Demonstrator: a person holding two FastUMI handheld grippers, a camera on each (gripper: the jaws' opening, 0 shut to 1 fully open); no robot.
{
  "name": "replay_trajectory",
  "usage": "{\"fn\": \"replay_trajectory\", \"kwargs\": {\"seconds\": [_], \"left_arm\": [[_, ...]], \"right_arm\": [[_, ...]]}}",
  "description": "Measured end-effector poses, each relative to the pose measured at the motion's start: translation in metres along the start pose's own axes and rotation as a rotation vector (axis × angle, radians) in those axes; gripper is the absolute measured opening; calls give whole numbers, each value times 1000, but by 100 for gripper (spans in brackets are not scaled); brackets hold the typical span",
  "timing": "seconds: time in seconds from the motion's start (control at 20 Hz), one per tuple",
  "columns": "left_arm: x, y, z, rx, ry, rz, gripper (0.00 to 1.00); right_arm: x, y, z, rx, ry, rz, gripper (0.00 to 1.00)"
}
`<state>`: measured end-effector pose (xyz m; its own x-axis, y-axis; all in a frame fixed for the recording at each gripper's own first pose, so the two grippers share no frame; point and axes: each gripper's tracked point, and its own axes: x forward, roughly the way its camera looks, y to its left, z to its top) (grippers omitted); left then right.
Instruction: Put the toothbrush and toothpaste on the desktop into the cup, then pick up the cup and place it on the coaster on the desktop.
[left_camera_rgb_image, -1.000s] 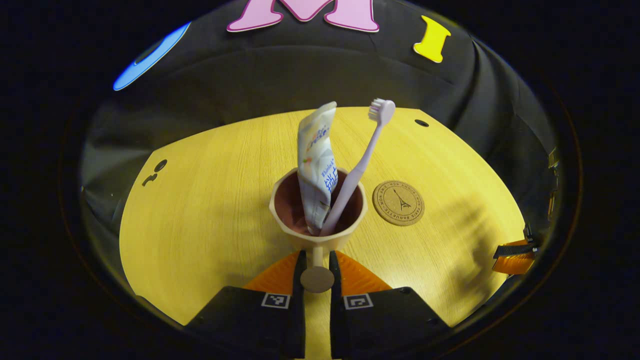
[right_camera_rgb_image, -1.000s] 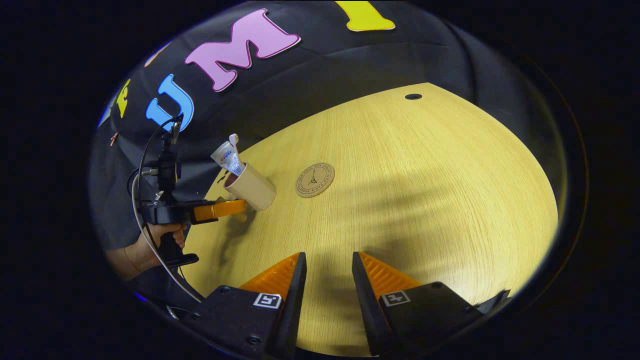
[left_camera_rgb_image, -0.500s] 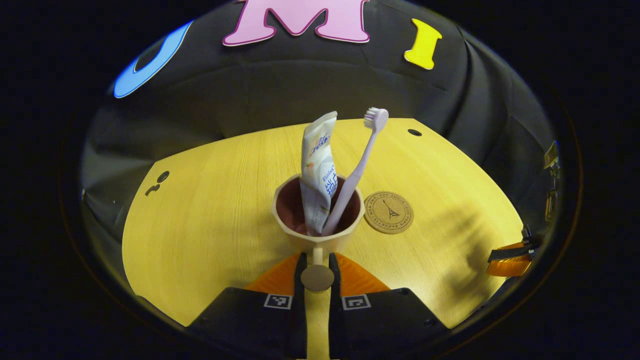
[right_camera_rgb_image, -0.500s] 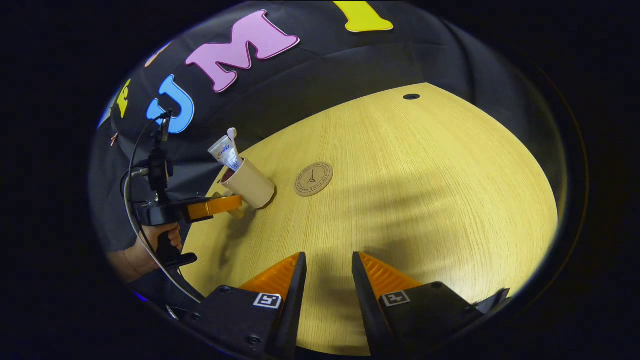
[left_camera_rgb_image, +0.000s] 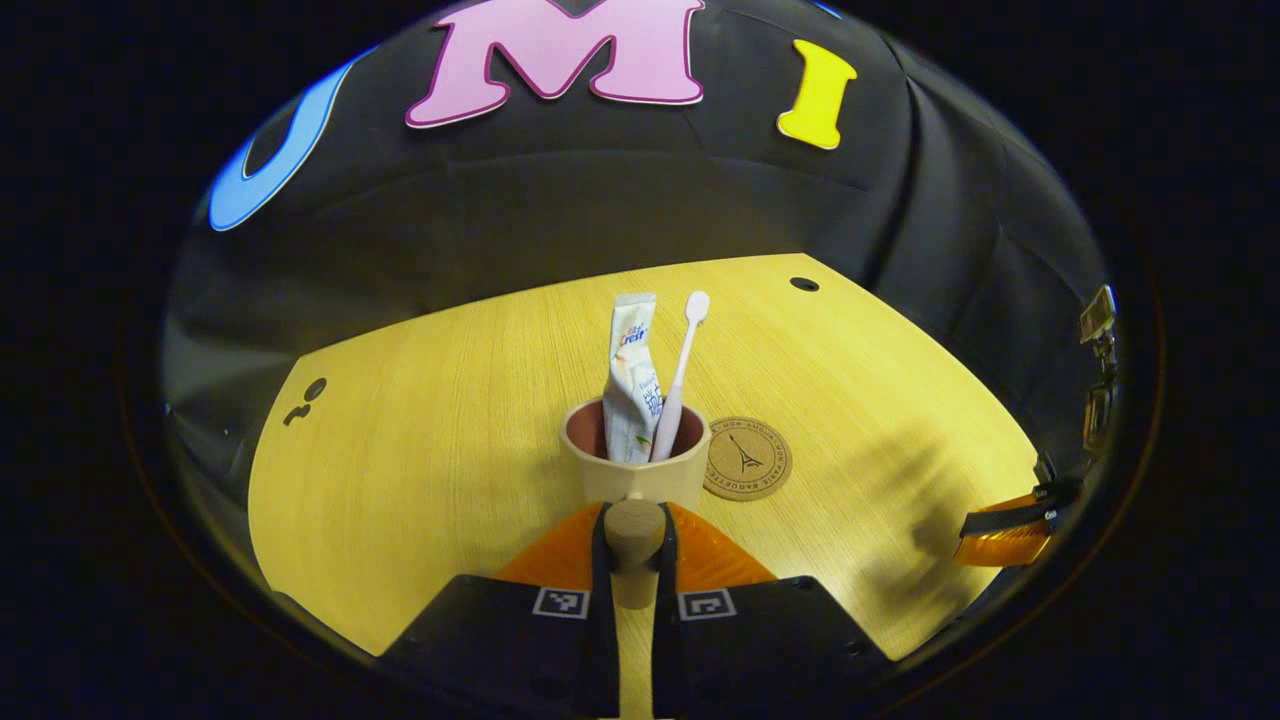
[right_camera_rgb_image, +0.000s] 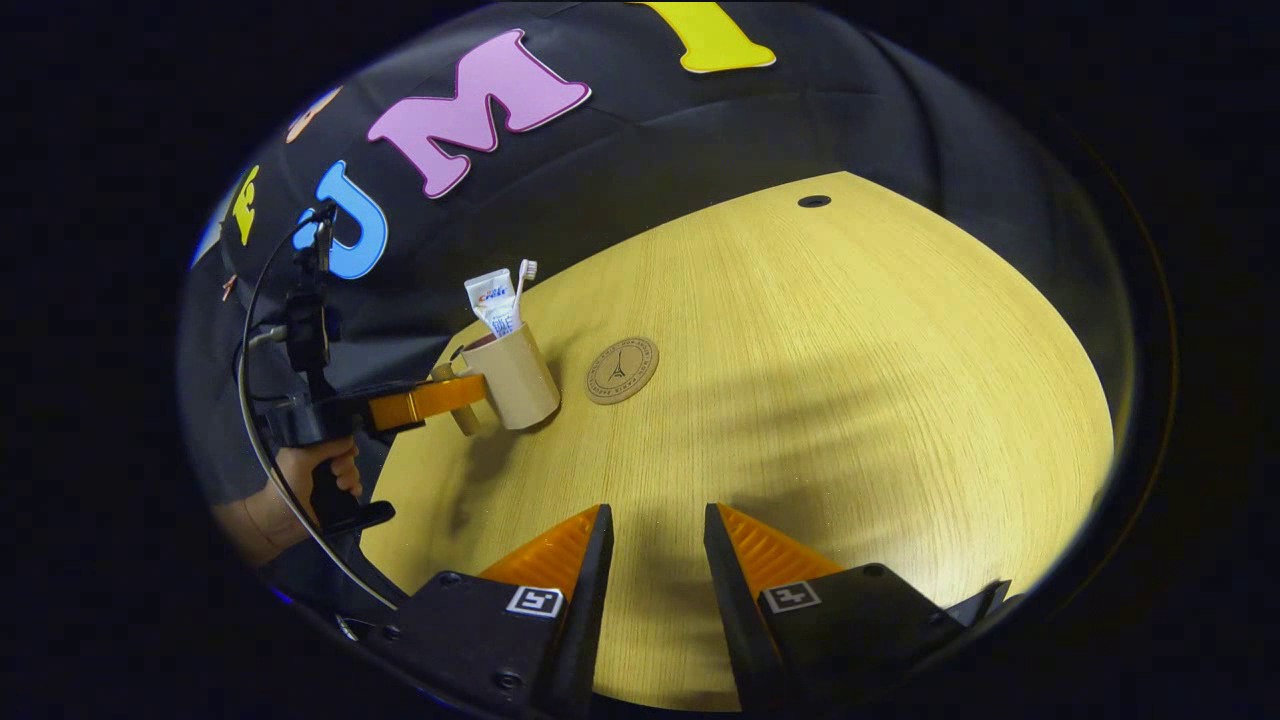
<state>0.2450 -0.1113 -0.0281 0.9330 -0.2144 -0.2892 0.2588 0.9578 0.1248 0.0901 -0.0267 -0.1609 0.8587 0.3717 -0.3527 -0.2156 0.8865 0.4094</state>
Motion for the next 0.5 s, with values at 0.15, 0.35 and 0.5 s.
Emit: {"fn": "replay_trajectory", "kwargs": {"seconds": [0.15, 0.35, 0.5], "left_arm": [[-2, -3, 0, -31, -15, -38, 13], [-8, -7, 5, -51, -91, -49, 9], [-8, -14, 3, -22, -118, -72, 7]], "right_arm": [[-2, -4, 1, -5, -1, -1, 57], [-4, -5, 2, -7, -5, -2, 57], [-2, -3, 4, -7, -9, 0, 57]]}}
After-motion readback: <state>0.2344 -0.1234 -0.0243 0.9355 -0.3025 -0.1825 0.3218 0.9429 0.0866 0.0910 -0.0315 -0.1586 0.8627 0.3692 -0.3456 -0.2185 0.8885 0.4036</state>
